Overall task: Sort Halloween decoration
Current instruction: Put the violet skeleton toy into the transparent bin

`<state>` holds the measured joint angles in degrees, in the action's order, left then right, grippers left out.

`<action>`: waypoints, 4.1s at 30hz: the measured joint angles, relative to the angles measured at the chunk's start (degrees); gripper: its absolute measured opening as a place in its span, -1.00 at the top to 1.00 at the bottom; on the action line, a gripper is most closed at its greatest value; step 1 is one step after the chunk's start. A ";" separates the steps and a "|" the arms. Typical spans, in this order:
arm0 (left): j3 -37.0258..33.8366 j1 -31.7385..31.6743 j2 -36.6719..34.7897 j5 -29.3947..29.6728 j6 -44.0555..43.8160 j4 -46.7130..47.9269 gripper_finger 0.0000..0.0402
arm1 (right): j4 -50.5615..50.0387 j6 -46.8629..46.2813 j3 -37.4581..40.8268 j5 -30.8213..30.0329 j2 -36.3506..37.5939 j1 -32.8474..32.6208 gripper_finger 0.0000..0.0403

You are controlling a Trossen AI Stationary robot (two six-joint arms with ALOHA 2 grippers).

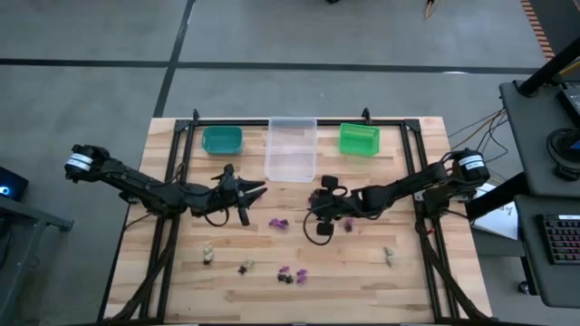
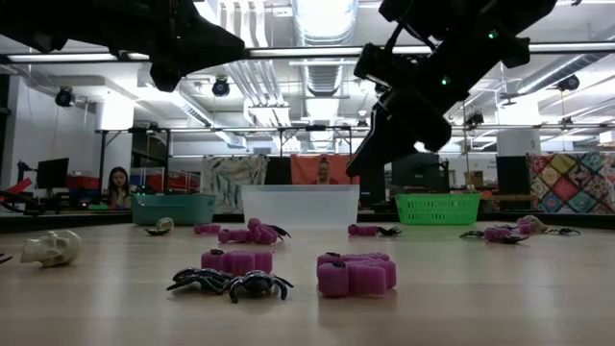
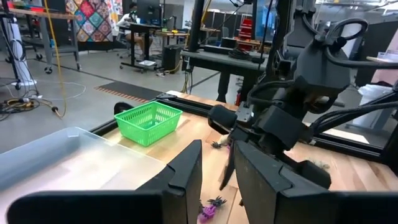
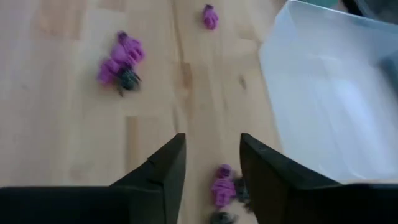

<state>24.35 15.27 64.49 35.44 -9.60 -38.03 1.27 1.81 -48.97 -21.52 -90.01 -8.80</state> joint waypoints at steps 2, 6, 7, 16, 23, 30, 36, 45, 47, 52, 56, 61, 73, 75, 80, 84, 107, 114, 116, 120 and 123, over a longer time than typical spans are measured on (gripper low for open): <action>0.01 0.00 0.00 0.00 0.10 -0.01 0.61 | -0.57 1.05 -0.25 -0.16 -0.17 0.08 0.19; 0.01 0.00 0.02 0.00 0.10 -0.01 0.61 | -1.07 -0.10 -0.04 -0.93 -0.20 0.33 0.14; 0.01 0.00 0.02 0.02 0.10 -0.01 0.61 | -1.23 -0.33 0.03 -1.01 -0.20 0.33 0.14; 0.01 0.00 0.02 0.11 0.12 -0.01 0.61 | -1.19 -0.27 0.19 -1.03 -0.20 0.59 0.17; 0.09 0.00 0.02 0.13 0.37 -0.04 0.61 | -0.69 -1.09 0.62 -1.03 -0.20 0.95 0.18; 0.25 0.00 0.02 0.14 0.37 -0.06 0.61 | 0.47 -2.51 1.86 -1.04 -0.20 0.96 0.21; 0.25 0.00 0.02 0.15 0.36 -0.06 0.61 | 1.20 -3.83 2.86 -1.04 -0.20 0.96 0.20; 0.25 0.00 0.02 0.15 0.31 -0.06 0.61 | 1.21 -5.64 3.67 -1.03 -0.20 0.96 0.23; 0.25 0.00 0.04 0.15 0.12 -0.06 0.61 | 0.98 -6.92 3.95 -0.75 -0.20 0.96 0.23; 0.25 0.00 0.04 0.15 0.12 -0.06 0.61 | 0.60 -9.35 4.19 -0.64 -0.20 0.94 0.18; 0.25 0.00 0.02 0.15 0.11 -0.08 0.61 | 0.84 -9.49 4.19 -0.70 -0.49 0.94 0.12; 0.25 0.00 0.00 0.17 2.56 -0.12 0.61 | 3.44 -8.35 4.18 -2.58 -3.27 0.96 0.06; 0.30 -0.09 -0.90 1.52 6.00 -0.82 0.61 | 6.36 -9.96 2.84 -2.56 -9.18 0.96 0.13; 0.30 -0.09 -0.90 1.66 6.79 -0.97 0.61 | 6.29 -10.02 2.78 -2.60 -9.12 0.96 0.14; 0.30 -0.09 -0.94 1.76 7.69 -1.97 0.61 | 6.09 -10.36 2.75 -2.56 -9.34 1.55 0.19; 0.30 -0.09 -0.94 1.75 7.67 -1.98 0.61 | 5.03 -10.40 2.75 -2.60 -9.42 2.66 0.25; 0.30 -0.09 -0.94 1.70 7.16 -2.39 0.61 | 4.97 -11.40 2.50 4.39 -9.45 4.22 0.94; 0.30 -0.09 -0.94 1.70 6.98 -2.92 0.61 | 4.64 -11.32 1.90 6.07 -7.91 4.13 0.95; 0.30 -0.09 -0.94 1.68 6.97 -2.92 0.61 | 5.06 -11.31 1.66 6.96 -7.02 4.18 0.95; 0.30 -0.09 -0.94 1.68 6.97 -3.01 0.61 | 5.04 -11.48 1.66 9.94 -5.36 4.20 0.95; 0.30 -0.09 -0.96 1.68 6.97 -3.17 0.61 | 5.46 -12.51 1.68 10.38 -4.02 4.03 0.96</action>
<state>24.64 15.18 63.53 37.12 -2.63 -41.20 6.73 -10.70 -47.29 -11.14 -94.04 -4.77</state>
